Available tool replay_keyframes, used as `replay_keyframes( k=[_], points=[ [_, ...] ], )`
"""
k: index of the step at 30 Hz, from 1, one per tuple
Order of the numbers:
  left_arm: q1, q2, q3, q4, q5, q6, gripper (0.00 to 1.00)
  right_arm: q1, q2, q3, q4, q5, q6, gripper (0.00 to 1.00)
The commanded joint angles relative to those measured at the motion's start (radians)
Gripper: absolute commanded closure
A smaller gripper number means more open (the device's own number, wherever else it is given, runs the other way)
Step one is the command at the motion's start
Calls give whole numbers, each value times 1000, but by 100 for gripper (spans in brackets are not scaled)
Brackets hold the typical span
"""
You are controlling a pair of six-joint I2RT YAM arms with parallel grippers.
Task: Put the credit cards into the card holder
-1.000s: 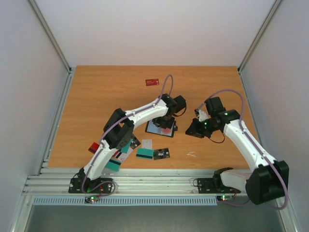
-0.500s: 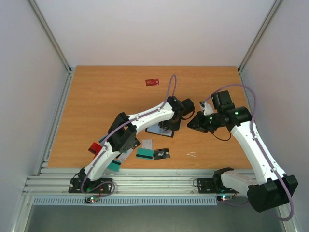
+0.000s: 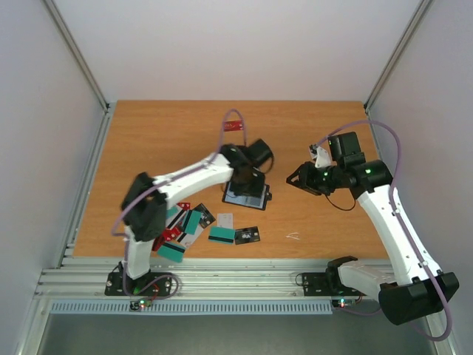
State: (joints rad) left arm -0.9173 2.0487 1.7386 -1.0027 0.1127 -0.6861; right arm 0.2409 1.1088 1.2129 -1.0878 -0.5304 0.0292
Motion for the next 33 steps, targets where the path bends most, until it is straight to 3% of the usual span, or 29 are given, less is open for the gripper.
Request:
replay_keyframes(
  k=[1, 5, 9, 14, 18, 23, 26, 33],
  points=[
    [83, -220, -144, 37, -32, 132, 55, -5, 14, -70, 100, -28, -58, 68],
    [141, -356, -324, 31, -29, 194, 52, -2, 93, -131, 232, -190, -62, 64],
    [196, -450, -476, 46, 16, 222, 51, 24, 174, -161, 236, -235, -115, 62],
    [221, -521, -645, 85, 53, 191, 50, 131, 255, -208, 210, -172, -157, 62],
    [254, -561, -682, 26, -8, 157, 42, 247, 294, -240, 261, -122, -134, 61],
    [312, -620, -759, 32, 32, 119, 38, 381, 382, -205, 330, -110, -107, 59],
    [335, -679, -805, 5, 14, 52, 32, 417, 427, -179, 349, -98, -96, 59],
    [341, -760, -885, -36, 27, -115, 30, 436, 455, -202, 345, -44, -84, 55]
  ],
)
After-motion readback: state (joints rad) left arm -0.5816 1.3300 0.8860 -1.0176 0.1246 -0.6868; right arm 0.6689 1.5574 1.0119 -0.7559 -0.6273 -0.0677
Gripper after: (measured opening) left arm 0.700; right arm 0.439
